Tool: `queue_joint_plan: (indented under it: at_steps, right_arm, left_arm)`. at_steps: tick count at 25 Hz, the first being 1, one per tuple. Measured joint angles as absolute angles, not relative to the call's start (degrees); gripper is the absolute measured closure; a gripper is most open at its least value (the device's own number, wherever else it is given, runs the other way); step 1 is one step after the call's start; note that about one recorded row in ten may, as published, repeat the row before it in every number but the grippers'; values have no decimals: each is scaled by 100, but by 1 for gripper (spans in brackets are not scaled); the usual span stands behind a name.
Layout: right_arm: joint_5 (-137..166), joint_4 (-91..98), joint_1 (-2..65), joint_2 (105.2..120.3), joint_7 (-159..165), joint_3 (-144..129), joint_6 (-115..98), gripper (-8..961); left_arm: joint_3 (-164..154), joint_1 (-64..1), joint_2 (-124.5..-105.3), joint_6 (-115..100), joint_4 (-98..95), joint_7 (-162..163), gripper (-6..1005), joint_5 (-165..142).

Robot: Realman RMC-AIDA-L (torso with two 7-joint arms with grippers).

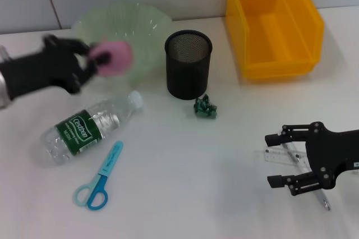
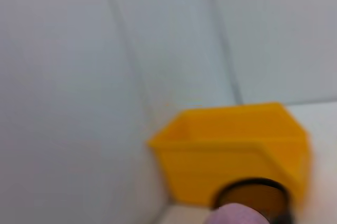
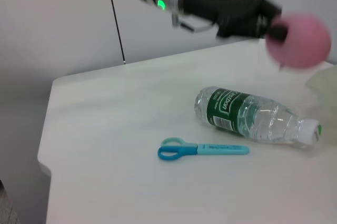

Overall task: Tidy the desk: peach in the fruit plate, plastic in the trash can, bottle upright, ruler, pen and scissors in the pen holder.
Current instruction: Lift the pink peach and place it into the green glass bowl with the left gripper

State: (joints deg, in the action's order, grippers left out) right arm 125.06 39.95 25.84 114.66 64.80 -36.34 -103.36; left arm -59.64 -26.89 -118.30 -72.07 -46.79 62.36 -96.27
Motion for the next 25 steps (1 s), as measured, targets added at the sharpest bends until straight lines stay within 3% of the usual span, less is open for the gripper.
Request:
queue_joint_plan:
  at_steps: [7,9,12,25]
  right_arm:
    - [12507,4159,2611,11546,6577,-3665,-10366,128]
    - [12509,4190,2610,11560,6581,-3665,-10381,128]
    - [12517,4258,2587,11591,6583,-3665,-10391,128]
    - [12577,4396,2656,11612,6744,-3665,-10406,127]
  left_arm:
    - [-4898,-2991,-11697,-7126,-4620,6129,817,-9543]
    - [-4440,-3566,-11554,-6711,-3957,5874,852,-9563]
    - [-4419,-3876,-11589,-6210,-3745,5714,897,-9572]
    - [-4533,-4058,-11685,-6111,-3644,5709,947,-9591]
